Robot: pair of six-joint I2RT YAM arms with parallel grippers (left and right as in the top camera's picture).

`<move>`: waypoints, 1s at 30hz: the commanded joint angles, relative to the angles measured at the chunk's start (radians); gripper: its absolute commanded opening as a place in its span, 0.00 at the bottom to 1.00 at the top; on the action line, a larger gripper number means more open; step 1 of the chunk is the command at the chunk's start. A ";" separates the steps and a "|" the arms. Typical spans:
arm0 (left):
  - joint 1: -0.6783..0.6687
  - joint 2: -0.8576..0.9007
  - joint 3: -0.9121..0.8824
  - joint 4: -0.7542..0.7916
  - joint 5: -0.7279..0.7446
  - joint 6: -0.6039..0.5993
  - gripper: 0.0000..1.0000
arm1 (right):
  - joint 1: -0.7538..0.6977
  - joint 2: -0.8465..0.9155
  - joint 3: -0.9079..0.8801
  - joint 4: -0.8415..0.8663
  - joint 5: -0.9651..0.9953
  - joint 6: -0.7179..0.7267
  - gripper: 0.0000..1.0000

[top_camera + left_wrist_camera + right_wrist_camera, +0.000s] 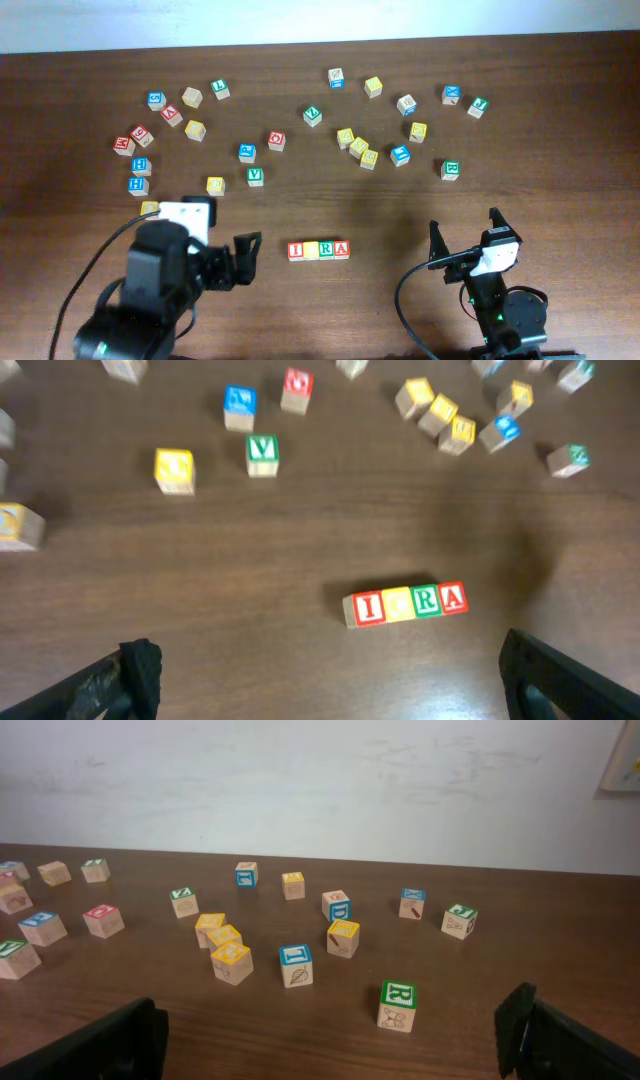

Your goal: Spell out ICRA

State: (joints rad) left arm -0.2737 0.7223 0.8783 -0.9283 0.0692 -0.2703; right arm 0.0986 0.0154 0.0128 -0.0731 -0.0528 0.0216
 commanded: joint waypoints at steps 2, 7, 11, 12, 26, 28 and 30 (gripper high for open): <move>0.109 -0.203 -0.001 -0.124 0.017 0.059 0.99 | -0.008 -0.012 -0.007 -0.002 0.004 -0.007 0.98; 0.207 -0.294 -0.003 -0.165 0.013 0.114 0.99 | -0.008 -0.012 -0.007 -0.002 0.004 -0.007 0.98; 0.211 -0.356 -0.059 -0.131 0.017 0.165 0.99 | -0.008 -0.012 -0.007 -0.002 0.004 -0.007 0.98; 0.211 -0.370 -0.092 -0.093 0.016 0.175 0.99 | -0.008 -0.012 -0.007 -0.002 0.004 -0.007 0.98; 0.328 -0.682 -0.571 0.418 0.091 0.201 0.99 | -0.008 -0.012 -0.007 -0.002 0.004 -0.007 0.98; 0.347 -0.715 -0.621 0.483 0.121 0.201 0.99 | -0.008 -0.012 -0.007 -0.002 0.004 -0.007 0.98; 0.346 -0.717 -0.658 0.536 0.123 0.201 0.99 | -0.008 -0.012 -0.007 -0.002 0.004 -0.007 0.98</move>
State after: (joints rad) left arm 0.0631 0.0254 0.2737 -0.4442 0.1520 -0.0887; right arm 0.0986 0.0128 0.0128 -0.0731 -0.0502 0.0189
